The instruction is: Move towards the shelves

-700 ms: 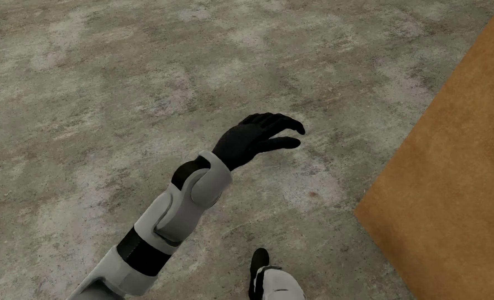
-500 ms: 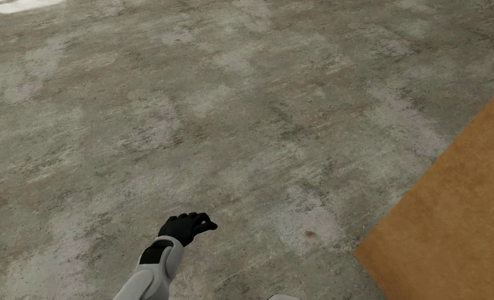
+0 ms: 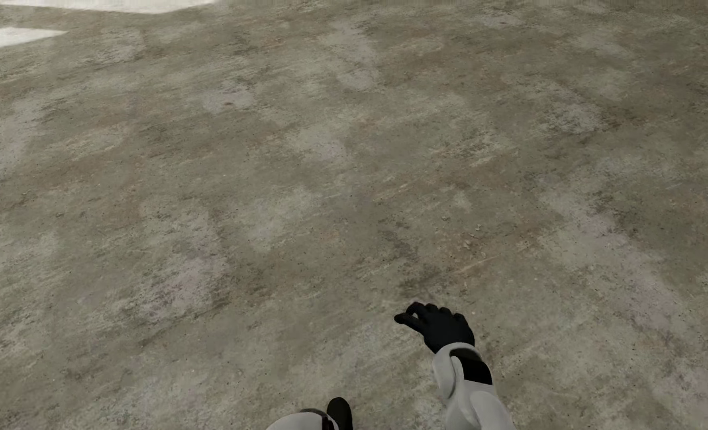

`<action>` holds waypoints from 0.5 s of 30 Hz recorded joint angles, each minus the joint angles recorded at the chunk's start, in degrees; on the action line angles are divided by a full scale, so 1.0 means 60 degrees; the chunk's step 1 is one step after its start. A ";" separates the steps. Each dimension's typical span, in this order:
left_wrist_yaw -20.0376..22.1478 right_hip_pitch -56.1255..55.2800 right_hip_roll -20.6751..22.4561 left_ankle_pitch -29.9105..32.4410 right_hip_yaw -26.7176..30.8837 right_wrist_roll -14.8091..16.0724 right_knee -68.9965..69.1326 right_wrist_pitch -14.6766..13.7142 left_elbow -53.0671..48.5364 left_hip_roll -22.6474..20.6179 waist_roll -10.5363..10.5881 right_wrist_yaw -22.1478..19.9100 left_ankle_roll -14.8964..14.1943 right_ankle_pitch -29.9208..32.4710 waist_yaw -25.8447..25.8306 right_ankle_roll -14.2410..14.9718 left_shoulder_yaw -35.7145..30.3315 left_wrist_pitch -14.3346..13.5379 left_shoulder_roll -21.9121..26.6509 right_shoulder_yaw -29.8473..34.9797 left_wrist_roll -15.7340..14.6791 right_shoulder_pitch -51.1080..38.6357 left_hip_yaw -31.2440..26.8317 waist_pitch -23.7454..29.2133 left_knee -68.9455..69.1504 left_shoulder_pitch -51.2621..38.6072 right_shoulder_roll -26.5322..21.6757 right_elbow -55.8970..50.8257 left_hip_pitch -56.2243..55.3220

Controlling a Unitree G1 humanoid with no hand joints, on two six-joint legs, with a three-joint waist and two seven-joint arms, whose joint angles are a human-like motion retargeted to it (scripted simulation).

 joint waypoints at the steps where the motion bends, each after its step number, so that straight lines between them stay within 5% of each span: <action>1: 0.0339 -0.0374 -0.0262 -0.0625 -0.0090 0.0020 0.1503 0.0422 -0.0220 0.0044 -0.0163 0.0089 0.0332 0.0772 0.0068 0.0621 0.0364 -0.0082 -0.0315 -0.0042 -0.0210 0.0293 0.0147 -0.0003 0.0942 -0.0124 0.0022 0.0742 -0.0018; 2: 0.0491 -0.1113 -0.0809 -0.1295 -0.0333 -0.0284 0.3533 0.1042 -0.0328 0.0060 -0.0321 0.0366 0.0369 0.1602 0.0119 0.1642 0.0626 -0.0152 -0.0664 0.0016 -0.0462 0.0447 0.0344 0.0014 0.1480 -0.0383 -0.0011 0.1766 0.0192; 3: 0.0684 -0.2107 -0.1353 -0.1849 -0.0333 -0.0763 0.5553 0.1652 -0.0423 0.0016 -0.0498 0.0639 0.0285 0.2513 0.0124 0.1887 0.0779 -0.0194 -0.0974 0.0149 -0.0643 0.0494 0.0543 0.0045 0.1679 -0.0797 -0.0056 0.2899 0.0558; 4: 0.0752 -0.3116 -0.1943 -0.2277 -0.0314 -0.1347 0.7144 0.2019 -0.0416 -0.0059 -0.0681 0.1043 0.0171 0.2219 0.0072 0.1634 0.0689 -0.0224 -0.1108 0.0372 -0.0598 0.0595 0.0684 0.0075 0.1678 -0.1384 -0.0149 0.3974 0.1027; 6: 0.0867 -0.5143 -0.2603 -0.2854 -0.0124 -0.2420 0.8977 0.1967 -0.0371 -0.0263 -0.0982 0.1417 -0.0018 0.1112 -0.0214 0.1103 0.0246 -0.0305 -0.1033 0.0688 -0.0190 0.1352 0.0682 0.0143 0.1287 -0.2893 -0.0443 0.4830 0.2115; 8: 0.1087 -0.6948 -0.3107 -0.3234 -0.0076 -0.1909 0.8929 0.1702 -0.0184 -0.0582 -0.1169 0.1040 -0.0189 0.0907 -0.0622 0.0641 -0.0084 -0.0603 -0.0866 -0.0533 0.0027 0.2815 0.0417 0.0195 0.0612 -0.4635 -0.0476 0.4001 0.3231; 11: 0.1262 -0.8618 -0.3616 -0.3820 -0.0818 0.0356 0.5451 0.1693 -0.0223 -0.0893 -0.1341 0.0789 -0.0392 0.0512 -0.1187 0.0328 -0.0785 -0.1073 -0.0567 -0.3255 0.0093 0.4867 -0.0121 0.0270 -0.0273 -0.7189 0.0175 0.2503 0.4657; 12: 0.1356 -0.8683 -0.3694 -0.3995 -0.1506 0.0733 0.3273 0.1829 -0.0331 -0.0980 -0.1398 0.0724 -0.0466 0.0817 -0.1312 0.0293 -0.0998 -0.1153 -0.0471 -0.3748 0.0094 0.5232 -0.0233 0.0281 -0.0607 -0.7891 0.0339 0.2321 0.5117; 14: 0.1539 -0.8588 -0.2665 -0.4235 -0.1267 0.0257 -0.1575 0.2101 -0.0717 -0.1115 -0.1448 0.0833 -0.0686 0.1056 -0.1473 0.1486 -0.1198 -0.1359 -0.0391 -0.3857 -0.0196 0.5559 -0.0306 0.0272 -0.1564 -0.8827 0.0255 0.2415 0.6226; 15: 0.1633 -0.8730 -0.2144 -0.4361 -0.0310 -0.0389 -0.2713 0.2026 -0.0987 -0.1121 -0.1418 0.0985 -0.0845 0.0720 -0.1526 0.1410 -0.1221 -0.1466 -0.0350 -0.3633 -0.0395 0.5520 -0.0277 0.0275 -0.1920 -0.9060 0.0030 0.2653 0.6789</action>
